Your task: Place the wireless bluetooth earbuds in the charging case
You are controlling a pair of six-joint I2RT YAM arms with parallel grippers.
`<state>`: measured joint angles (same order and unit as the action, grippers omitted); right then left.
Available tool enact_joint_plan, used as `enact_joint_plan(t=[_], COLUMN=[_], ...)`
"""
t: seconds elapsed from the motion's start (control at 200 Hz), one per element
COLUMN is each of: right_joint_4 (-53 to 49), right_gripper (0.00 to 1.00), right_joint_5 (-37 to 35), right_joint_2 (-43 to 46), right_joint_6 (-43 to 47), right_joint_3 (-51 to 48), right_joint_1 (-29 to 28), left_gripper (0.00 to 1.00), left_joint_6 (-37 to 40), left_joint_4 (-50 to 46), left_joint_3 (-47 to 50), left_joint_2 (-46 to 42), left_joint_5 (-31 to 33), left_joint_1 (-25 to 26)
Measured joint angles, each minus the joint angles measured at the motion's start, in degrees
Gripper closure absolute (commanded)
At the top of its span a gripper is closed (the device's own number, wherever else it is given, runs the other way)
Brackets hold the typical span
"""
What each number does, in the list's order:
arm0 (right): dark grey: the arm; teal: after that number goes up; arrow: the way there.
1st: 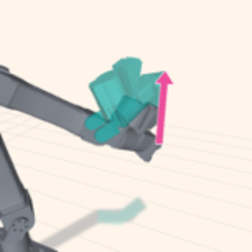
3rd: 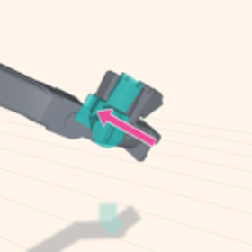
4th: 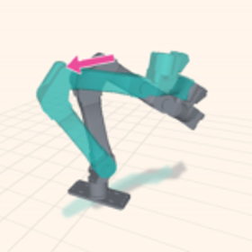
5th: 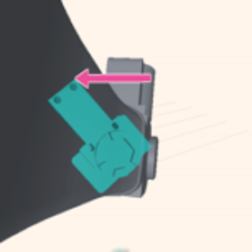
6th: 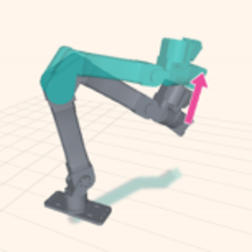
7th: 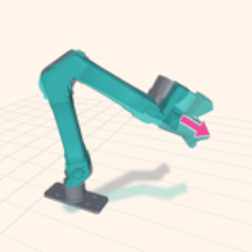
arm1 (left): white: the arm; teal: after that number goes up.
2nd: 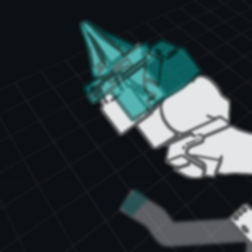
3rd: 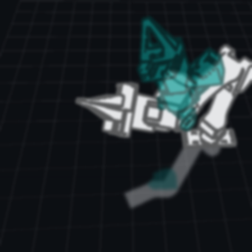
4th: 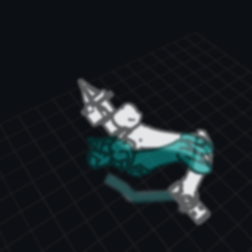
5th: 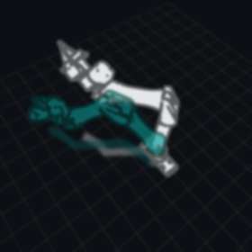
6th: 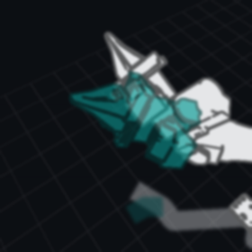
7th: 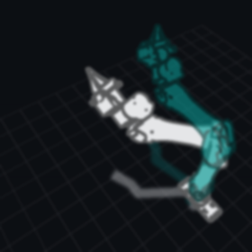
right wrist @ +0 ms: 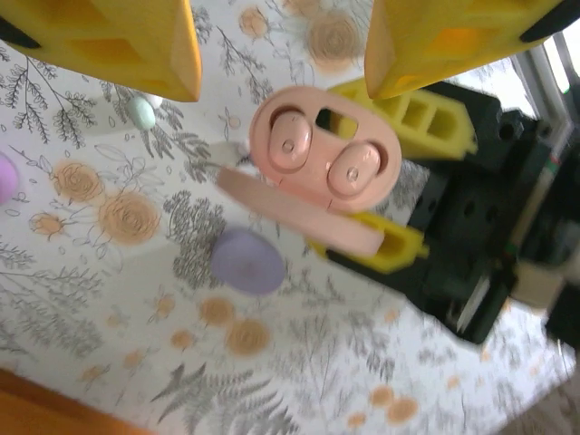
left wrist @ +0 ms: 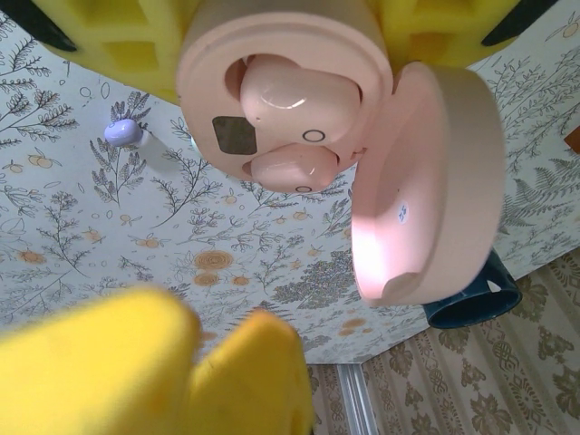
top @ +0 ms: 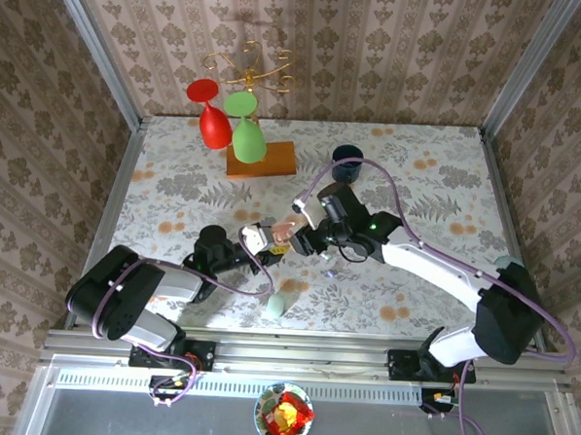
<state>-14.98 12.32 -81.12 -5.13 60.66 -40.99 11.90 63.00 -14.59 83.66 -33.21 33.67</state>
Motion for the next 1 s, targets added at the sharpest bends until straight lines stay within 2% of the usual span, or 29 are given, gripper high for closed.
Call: enact_joint_plan(t=[0.18, 0.38, 0.565, 0.66, 0.795, 0.995], right_joint_4=[1.51, 1.51, 2.14, 3.23, 4.42, 10.73], right_gripper=[0.36, 0.35, 0.35, 0.35, 0.35, 0.30], right_joint_5=[0.42, 1.22, 1.42, 1.60, 1.55, 4.17], right_joint_2=[-2.14, -9.18, -9.94, -8.92, -5.09, 1.73], right_joint_6=[-5.66, -7.54, -7.48, -7.54, -9.33, -18.25], right_joint_3=[2.69, 8.63, 8.17, 6.58, 2.34, -3.54], right_joint_1=[1.55, 2.29, 2.51, 2.56, 3.02, 6.36], left_gripper=[0.67, 0.66, 0.66, 0.67, 0.67, 0.67], left_joint_6=[0.96, 1.44, 0.46, -1.33, -4.85, -12.07], left_joint_4=[0.02, -0.02, -0.50, -0.28, 4.76, 7.37], left_joint_3=[-0.02, 0.00, -0.02, -0.02, -0.26, -3.30], left_joint_2=[0.00, -0.31, -1.40, -1.38, -0.59, 0.39], left_joint_5=[-0.02, 0.04, 0.83, 1.18, 1.33, 1.27], left_joint_1=[0.00, 0.00, 0.00, 0.00, 0.00, 0.11])
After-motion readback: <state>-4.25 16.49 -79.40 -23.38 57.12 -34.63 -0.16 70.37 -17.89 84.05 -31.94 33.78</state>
